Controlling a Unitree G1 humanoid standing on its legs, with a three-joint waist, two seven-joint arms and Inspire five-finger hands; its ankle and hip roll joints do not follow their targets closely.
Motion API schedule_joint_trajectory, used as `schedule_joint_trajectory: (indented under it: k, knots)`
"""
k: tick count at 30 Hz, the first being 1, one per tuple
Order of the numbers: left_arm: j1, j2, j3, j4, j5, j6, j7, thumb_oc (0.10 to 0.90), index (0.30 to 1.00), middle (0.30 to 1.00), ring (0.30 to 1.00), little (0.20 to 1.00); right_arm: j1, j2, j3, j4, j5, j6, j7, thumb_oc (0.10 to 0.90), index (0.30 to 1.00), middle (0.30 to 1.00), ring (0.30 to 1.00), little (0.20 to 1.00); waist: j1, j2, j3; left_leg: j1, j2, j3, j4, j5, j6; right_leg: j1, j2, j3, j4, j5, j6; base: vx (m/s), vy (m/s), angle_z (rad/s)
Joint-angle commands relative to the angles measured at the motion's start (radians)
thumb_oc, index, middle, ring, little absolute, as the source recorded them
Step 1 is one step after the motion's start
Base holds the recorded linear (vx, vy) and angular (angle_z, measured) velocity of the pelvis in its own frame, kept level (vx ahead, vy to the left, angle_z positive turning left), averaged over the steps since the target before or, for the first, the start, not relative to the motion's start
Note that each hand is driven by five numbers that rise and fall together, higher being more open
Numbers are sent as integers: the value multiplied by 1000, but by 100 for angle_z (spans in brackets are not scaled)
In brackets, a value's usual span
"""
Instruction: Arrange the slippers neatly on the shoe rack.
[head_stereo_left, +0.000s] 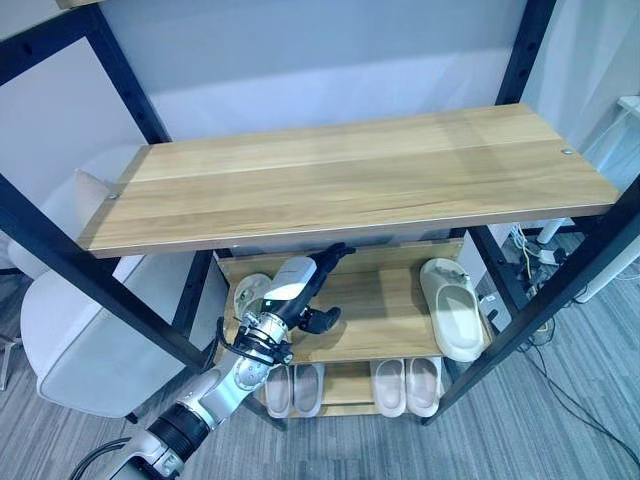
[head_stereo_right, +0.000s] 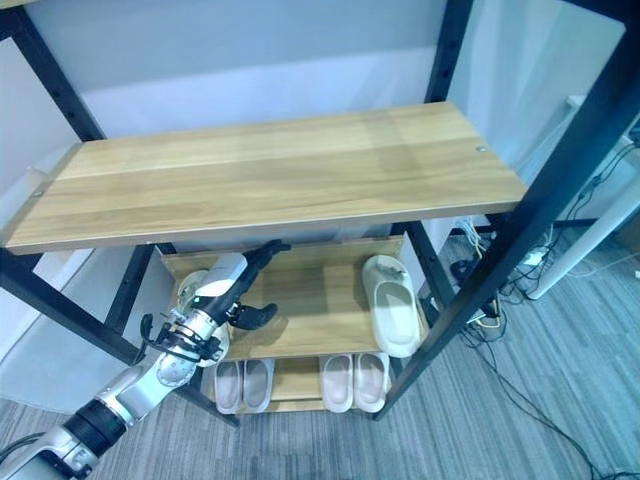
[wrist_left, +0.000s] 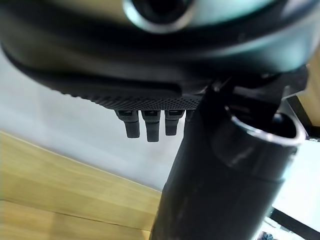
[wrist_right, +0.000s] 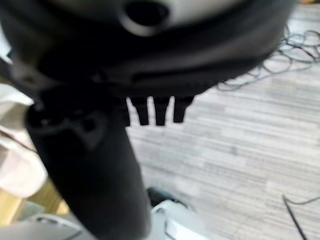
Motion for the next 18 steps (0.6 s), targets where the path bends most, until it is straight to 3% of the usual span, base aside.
schedule_joint_trajectory:
  k: [1,18]
  knots:
    - [-148,11,86,24,36,-23,99,800,900,900,900,900,23,1,-28,-13,33,-23,-48,800,900,900,900,900,1,-38,-47,-16,-44,-11,2,-79,-9,-43,5,34,5,-10,80,-1,9,-20]
    - [-226,80,113,174,207,79,171,800,900,900,900,900,4,-38,-48,46,44,-20,-36,800,900,900,900,900,7,-40,-48,-8,-43,-9,2,-86,-11,-40,10,35,5,-8,81,3,0,-1]
